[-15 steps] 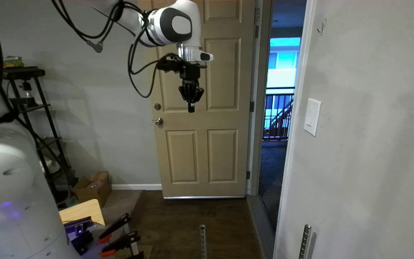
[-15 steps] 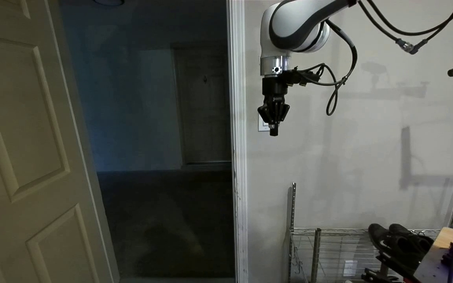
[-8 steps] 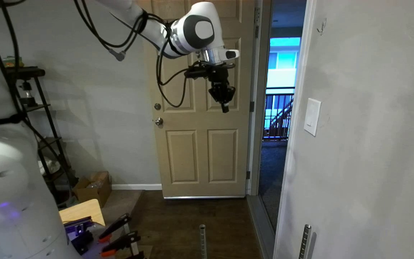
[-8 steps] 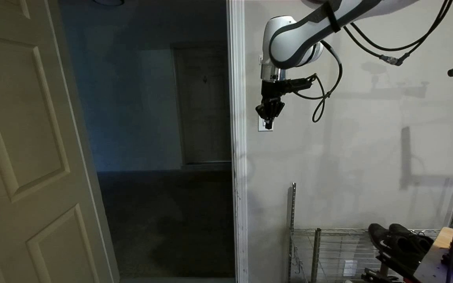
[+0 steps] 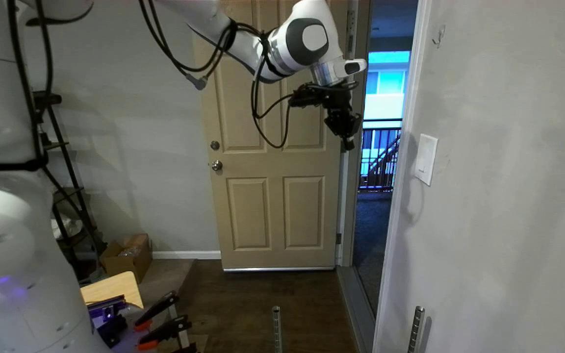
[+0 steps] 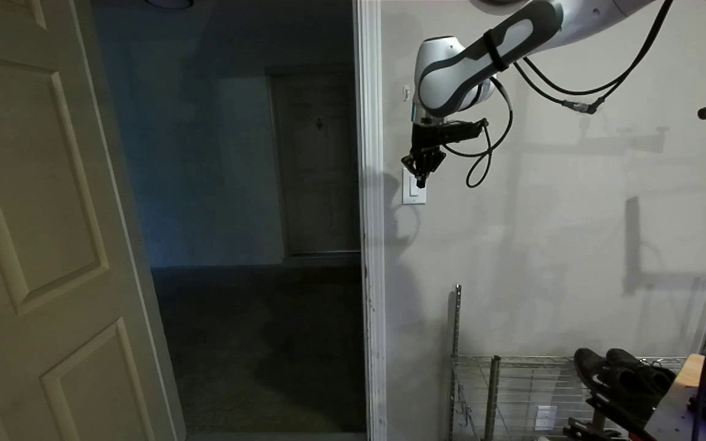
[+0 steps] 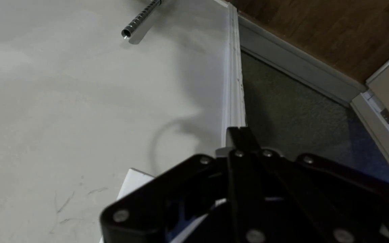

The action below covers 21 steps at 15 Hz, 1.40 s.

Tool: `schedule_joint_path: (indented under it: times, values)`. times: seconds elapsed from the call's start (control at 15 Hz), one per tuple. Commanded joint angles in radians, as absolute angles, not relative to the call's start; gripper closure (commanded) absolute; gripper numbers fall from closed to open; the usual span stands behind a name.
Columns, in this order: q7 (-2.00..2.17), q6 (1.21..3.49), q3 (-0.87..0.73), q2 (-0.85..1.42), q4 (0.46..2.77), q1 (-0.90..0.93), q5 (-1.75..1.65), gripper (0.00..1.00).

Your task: Turn off the light switch

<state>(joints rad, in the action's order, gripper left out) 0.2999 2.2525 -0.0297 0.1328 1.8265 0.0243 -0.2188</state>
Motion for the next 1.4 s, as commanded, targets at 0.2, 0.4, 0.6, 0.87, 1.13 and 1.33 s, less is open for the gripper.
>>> schedule_joint_path:
  times: [0.2,0.4,0.6,0.87,1.13,1.33]
  values:
    - [0.319,2.251,-0.045,0.165,1.782,0.025,-0.218,0.97]
    - [0.321,2.251,-0.045,0.168,1.78,0.025,-0.218,0.97]
    - [0.321,2.251,-0.045,0.168,1.78,0.025,-0.218,0.97]
    - [0.319,2.291,-0.048,0.198,1.774,0.017,-0.199,0.97]
    - [0.352,2.445,-0.077,0.261,1.765,0.009,-0.208,0.97]
    - [0.37,2.524,-0.108,0.304,1.756,0.008,-0.207,0.96]
